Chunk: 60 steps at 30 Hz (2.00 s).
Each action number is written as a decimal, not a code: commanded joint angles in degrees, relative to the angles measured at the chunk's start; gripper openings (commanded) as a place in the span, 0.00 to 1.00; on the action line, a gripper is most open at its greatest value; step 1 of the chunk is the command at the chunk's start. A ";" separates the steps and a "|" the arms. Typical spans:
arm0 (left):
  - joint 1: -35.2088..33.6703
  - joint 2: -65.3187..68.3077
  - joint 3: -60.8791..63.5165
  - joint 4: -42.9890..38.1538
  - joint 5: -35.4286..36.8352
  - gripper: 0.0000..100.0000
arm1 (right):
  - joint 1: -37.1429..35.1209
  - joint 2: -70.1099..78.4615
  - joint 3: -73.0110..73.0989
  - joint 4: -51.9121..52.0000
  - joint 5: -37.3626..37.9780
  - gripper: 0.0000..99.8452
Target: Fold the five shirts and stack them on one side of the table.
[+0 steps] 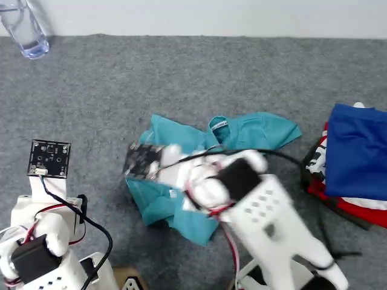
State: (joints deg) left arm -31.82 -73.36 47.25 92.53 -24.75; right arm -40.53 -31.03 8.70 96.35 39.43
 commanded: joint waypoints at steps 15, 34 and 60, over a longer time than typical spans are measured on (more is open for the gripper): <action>1.23 -0.35 -8.48 -1.58 0.53 0.23 | 17.80 6.02 -54.42 -2.07 0.88 0.01; 24.26 -0.18 -9.01 -5.80 5.54 0.23 | 28.53 7.78 -75.60 -14.37 1.32 0.01; 4.48 -0.44 -14.90 -7.47 17.32 0.23 | 18.42 7.52 -61.63 -36.35 -6.51 0.01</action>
State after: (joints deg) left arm -25.23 -73.71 34.59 86.29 -7.96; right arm -19.43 -21.71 -52.66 61.63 33.63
